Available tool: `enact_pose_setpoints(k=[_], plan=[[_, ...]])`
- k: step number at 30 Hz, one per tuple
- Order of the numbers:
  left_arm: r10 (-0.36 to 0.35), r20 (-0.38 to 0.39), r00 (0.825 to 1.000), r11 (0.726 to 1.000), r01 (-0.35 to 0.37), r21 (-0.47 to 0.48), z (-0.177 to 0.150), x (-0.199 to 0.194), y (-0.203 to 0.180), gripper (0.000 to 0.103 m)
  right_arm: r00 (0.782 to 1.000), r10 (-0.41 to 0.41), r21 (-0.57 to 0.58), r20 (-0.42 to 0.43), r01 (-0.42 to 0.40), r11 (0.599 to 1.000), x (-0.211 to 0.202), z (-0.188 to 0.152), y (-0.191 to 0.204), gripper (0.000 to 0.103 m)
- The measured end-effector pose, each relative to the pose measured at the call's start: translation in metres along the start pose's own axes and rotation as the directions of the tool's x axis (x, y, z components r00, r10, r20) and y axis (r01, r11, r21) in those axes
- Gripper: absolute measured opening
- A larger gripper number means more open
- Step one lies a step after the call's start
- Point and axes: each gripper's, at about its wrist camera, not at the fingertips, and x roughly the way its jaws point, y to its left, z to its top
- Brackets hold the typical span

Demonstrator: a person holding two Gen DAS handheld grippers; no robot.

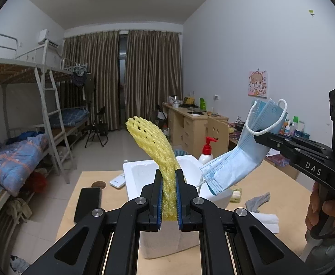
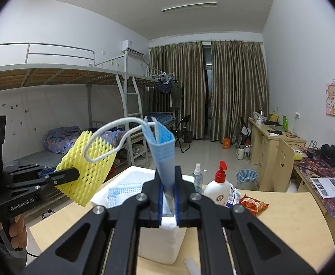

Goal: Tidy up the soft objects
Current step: 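Carry the yellow net and blue mask over the white foam box with both tools, then open the left tool to drop the yellow net into the foam box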

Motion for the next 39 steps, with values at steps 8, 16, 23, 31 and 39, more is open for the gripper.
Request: enact_pose_setpoints(k=[8,16,23,31,39], plan=[[-0.014,-0.025,1.0,1.0,0.014,-0.006,0.007,0.035,0.013,0.01,1.0,-0.012,0.01,-0.018,0.013,1.0,0.019,0.0,-0.003,0.01],[-0.036,-0.057,0.998,0.999,0.035,-0.009,0.012,0.068,0.022,0.01,0.999,-0.025,0.016,-0.042,0.026,1.0,0.037,0.002,-0.007,0.01],[-0.067,-0.092,0.994,0.998,0.066,-0.006,0.014,0.091,0.023,0.01,0.998,-0.047,0.021,-0.04,0.048,0.999,0.042,0.006,-0.008,0.01],[-0.085,-0.142,0.986,0.996,0.084,-0.009,0.007,0.116,0.023,0.01,0.996,-0.068,0.029,-0.049,0.069,0.997,0.049,0.008,-0.01,0.011],[-0.076,-0.16,0.984,0.997,0.075,-0.015,0.005,0.13,0.027,0.023,0.995,-0.076,0.032,-0.063,0.079,0.996,0.053,0.007,-0.012,0.011]])
